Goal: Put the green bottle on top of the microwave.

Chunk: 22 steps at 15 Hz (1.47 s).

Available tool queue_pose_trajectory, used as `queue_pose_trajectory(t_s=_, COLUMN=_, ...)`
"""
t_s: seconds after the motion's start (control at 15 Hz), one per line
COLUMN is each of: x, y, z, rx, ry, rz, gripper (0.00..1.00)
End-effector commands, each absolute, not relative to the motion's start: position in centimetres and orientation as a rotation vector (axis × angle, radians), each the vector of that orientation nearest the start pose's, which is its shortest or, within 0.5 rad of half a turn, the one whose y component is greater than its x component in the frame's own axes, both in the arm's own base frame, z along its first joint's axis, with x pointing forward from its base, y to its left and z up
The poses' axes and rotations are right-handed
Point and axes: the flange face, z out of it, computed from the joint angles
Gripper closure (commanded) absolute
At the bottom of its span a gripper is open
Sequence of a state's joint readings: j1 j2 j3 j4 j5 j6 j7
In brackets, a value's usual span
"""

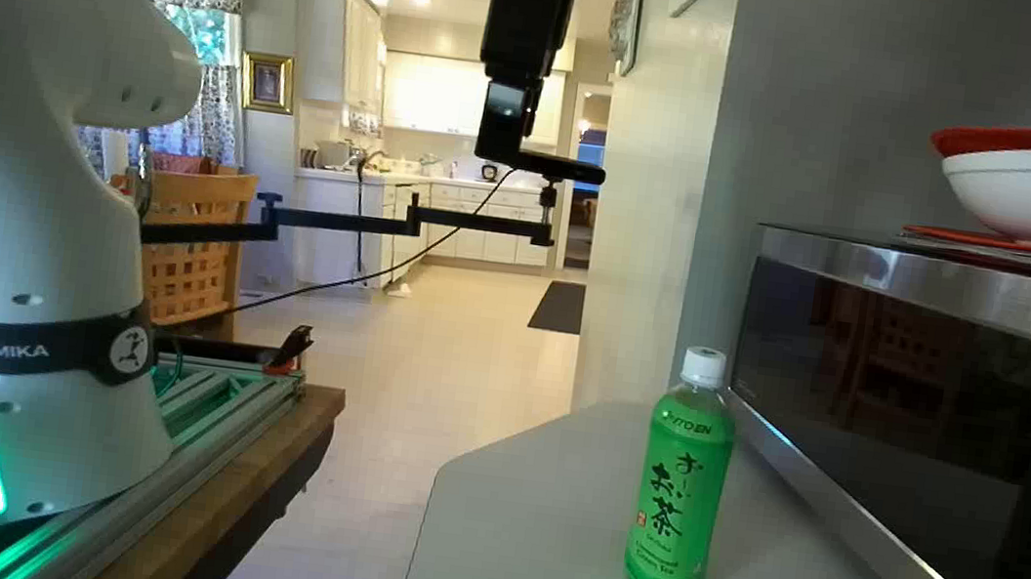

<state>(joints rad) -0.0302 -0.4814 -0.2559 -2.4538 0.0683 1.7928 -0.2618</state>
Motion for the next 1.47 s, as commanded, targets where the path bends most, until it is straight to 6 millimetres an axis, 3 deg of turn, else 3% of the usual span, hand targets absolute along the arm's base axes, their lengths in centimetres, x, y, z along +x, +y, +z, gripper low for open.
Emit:
queue_pose_trajectory(t_s=0.0, x=36.7, y=-10.5, z=45.1, rx=-2.908, ry=0.009, rz=0.207, gripper=0.00)
queue_pose_trajectory(t_s=0.4, x=36.6, y=-10.7, z=45.2, rx=-2.918, ry=-0.028, rz=0.194, gripper=0.00)
queue_pose_trajectory(t_s=0.8, x=38.6, y=-9.8, z=45.8, rx=-2.966, ry=-0.110, rz=0.087, gripper=0.00)
queue_pose_trajectory(t_s=0.87, x=38.4, y=-9.5, z=45.8, rx=-2.967, ry=-0.097, rz=0.099, gripper=0.00)
queue_pose_trajectory(t_s=0.93, x=36.7, y=-10.5, z=45.1, rx=-2.908, ry=0.009, rz=0.207, gripper=0.00)
queue_pose_trajectory(t_s=1.4, x=37.0, y=-10.6, z=45.3, rx=-2.918, ry=0.000, rz=0.177, gripper=0.00)
